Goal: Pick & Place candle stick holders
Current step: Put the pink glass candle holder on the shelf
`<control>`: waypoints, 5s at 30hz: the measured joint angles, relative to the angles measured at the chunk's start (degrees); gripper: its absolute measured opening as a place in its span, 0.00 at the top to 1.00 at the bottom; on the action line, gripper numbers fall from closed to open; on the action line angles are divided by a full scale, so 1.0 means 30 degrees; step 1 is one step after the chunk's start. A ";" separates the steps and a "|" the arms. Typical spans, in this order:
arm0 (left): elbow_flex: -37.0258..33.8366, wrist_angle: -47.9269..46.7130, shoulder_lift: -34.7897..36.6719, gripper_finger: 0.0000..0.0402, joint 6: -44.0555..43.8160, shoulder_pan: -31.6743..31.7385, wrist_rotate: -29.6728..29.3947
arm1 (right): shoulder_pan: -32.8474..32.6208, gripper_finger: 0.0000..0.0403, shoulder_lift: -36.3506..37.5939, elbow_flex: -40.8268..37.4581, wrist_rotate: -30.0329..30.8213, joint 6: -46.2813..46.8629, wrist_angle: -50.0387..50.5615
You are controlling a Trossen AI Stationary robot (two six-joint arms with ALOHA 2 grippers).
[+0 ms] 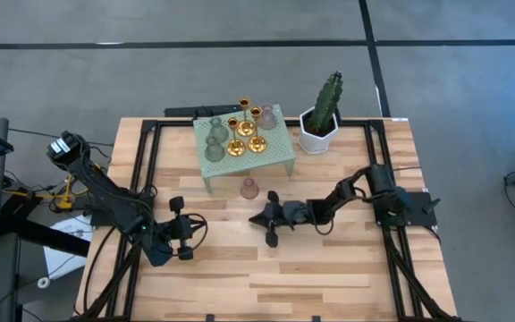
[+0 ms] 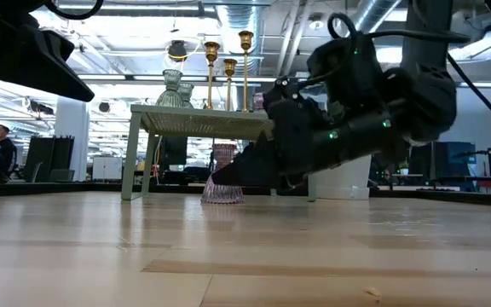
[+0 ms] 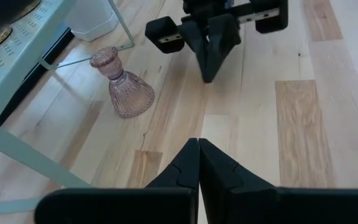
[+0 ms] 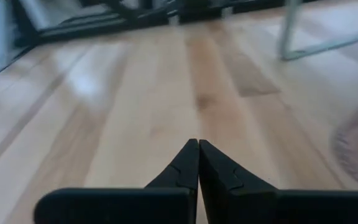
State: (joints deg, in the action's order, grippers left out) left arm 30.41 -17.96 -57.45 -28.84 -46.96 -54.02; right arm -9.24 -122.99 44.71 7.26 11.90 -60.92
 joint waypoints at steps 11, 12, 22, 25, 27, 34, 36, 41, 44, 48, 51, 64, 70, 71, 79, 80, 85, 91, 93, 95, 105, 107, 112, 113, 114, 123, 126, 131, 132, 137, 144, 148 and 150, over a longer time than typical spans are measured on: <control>0.0000 0.0000 0.0000 1.00 -0.0007 0.0000 0.0006 | 0.1176 1.00 0.0944 -0.0008 -0.2961 0.1574 0.0873; 0.0000 0.0000 0.0000 1.00 -0.0007 0.0000 0.0002 | 0.1296 1.00 0.0944 -0.0007 -0.2840 0.1896 0.1037; 0.0000 0.0007 0.0000 1.00 -0.0036 0.0000 0.0004 | 0.1445 0.89 0.0944 -0.0015 -0.0371 0.2133 0.1653; 0.0000 0.0007 0.0000 1.00 -0.0036 0.0000 0.0006 | 0.1445 0.81 0.0944 -0.0015 -0.0381 0.2086 0.1758; 0.0000 0.0007 0.0000 1.00 -0.0036 0.0000 0.0006 | 0.1462 0.75 0.0944 -0.0015 -0.0382 0.1760 0.1733; 0.0000 0.0007 0.0000 1.00 -0.0044 0.0000 0.0006 | 0.1460 0.48 0.0944 -0.0015 0.0490 0.0249 0.1747; 0.0000 0.0007 0.0000 1.00 -0.0044 0.0000 0.0006 | 0.1471 0.42 0.0944 -0.0015 0.0861 0.0200 0.1823; 0.0000 0.0007 0.0000 1.00 -0.0044 0.0000 0.0006 | 0.1496 0.34 0.0944 -0.0015 0.2001 0.0198 0.2456; 0.0000 0.0007 0.0000 1.00 -0.0044 0.0000 0.0006 | 0.1496 0.33 0.0944 -0.0015 0.2754 0.0198 0.2454; 0.0000 0.0000 0.0000 1.00 -0.0044 0.0000 0.0006 | 0.1496 0.33 0.1035 -0.0015 0.4212 -0.0055 0.2592; 0.0000 0.0000 0.0000 1.00 -0.0044 0.0000 0.0013 | 0.1533 0.33 0.1391 0.0128 0.4910 -0.0163 0.3129; -0.0015 0.0000 0.0000 1.00 -0.0044 0.0000 0.0013 | 0.2552 0.33 0.2518 0.0804 0.5861 -0.1760 0.4391; -0.0015 0.0000 0.0000 1.00 -0.0044 0.0000 0.0013 | 0.2859 0.33 0.2510 0.1332 0.5492 -0.1492 0.4084; -0.0015 0.0000 0.0000 1.00 -0.0044 0.0000 0.0013 | 0.2859 0.33 0.2510 0.1474 0.5193 -0.1502 0.4125; -0.0022 0.0000 0.0000 1.00 -0.0057 0.0000 0.0013 | 0.2897 0.33 0.2503 0.2106 0.4061 -0.1594 0.5506; -0.0022 0.0000 0.0000 1.00 -0.0051 0.0000 0.0013 | 0.2934 0.33 0.2503 0.2106 0.4065 -0.1594 0.5502; -0.0022 0.0000 0.0000 1.00 -0.0058 0.0000 0.0021 | 0.3107 0.33 0.2503 0.2113 0.4074 -0.1595 0.5449; -0.0029 0.0000 0.0000 1.00 -0.0058 0.0000 0.0021 | 0.3402 0.33 0.2503 0.2113 0.4033 -0.1158 0.5455; -0.0029 0.0000 0.0000 1.00 -0.0058 0.0000 0.0021 | 0.3494 0.33 0.2503 0.2113 0.4030 -0.0995 0.5448; -0.0029 0.0000 0.0000 1.00 -0.0058 0.0000 0.0021 | 0.3514 0.33 0.2503 0.2113 0.4030 -0.0946 0.5448; -0.0029 0.0000 0.0000 1.00 -0.0058 0.0000 0.0021 | 0.3507 0.33 0.2503 0.2113 0.3018 -0.1054 0.5434; -0.0029 0.0000 0.0000 1.00 -0.0059 0.0000 0.0021 | 0.3507 0.34 0.2496 0.2113 0.3018 -0.1077 0.5386; -0.0029 0.0000 0.0000 1.00 -0.0202 0.0000 0.0021 | 0.3514 0.42 0.2496 0.2113 0.3025 -0.1077 0.5154; -0.0029 0.0000 0.0000 1.00 -0.0204 0.0000 0.0021 | 0.3514 0.44 0.2496 0.2113 0.3025 -0.1078 0.5134; -0.0029 0.0000 0.0000 1.00 -0.0204 0.0000 0.0021 | 0.3514 0.47 0.2496 0.2113 0.3025 -0.1077 0.5128; -0.0036 0.0000 0.0000 1.00 -0.0204 0.0000 0.0028 | 0.3498 0.74 0.2481 0.2098 0.3025 -0.1133 0.5343; -0.0036 0.0000 0.0000 1.00 -0.0204 0.0000 0.0028 | 0.3463 0.78 0.2481 0.2106 0.3018 -0.1149 0.5412; -0.0036 0.0000 0.0000 1.00 -0.0211 -0.0002 0.0199 | 0.3463 0.79 0.2481 0.2106 0.2944 -0.0687 0.6006; -0.0036 0.0000 0.0000 1.00 -0.0213 0.0000 0.0294 | 0.3471 0.79 0.2481 0.2106 0.2640 -0.0542 0.6403; -0.0036 0.0002 0.0000 1.00 -0.0211 -0.0007 0.0501 | 0.3239 0.79 0.2481 0.2098 0.0837 -0.0282 0.8255; -0.0036 0.0000 0.0000 1.00 -0.0211 0.0000 0.0228 | 0.2374 0.79 0.2481 0.2098 0.0559 -0.0239 0.8464; -0.0036 0.0000 0.0000 1.00 -0.0211 0.0000 -0.0104 | 0.2062 0.80 0.2481 0.2098 0.0543 -0.0239 0.8655; -0.0036 0.0000 0.0000 1.00 -0.0211 0.0000 -0.0159 | 0.2007 0.83 0.2481 0.2098 0.0546 -0.0246 0.8749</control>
State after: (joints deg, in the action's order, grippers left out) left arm 30.30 -17.96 -57.45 -29.47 -46.96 -54.49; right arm -3.22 -115.55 51.00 8.90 11.16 -34.67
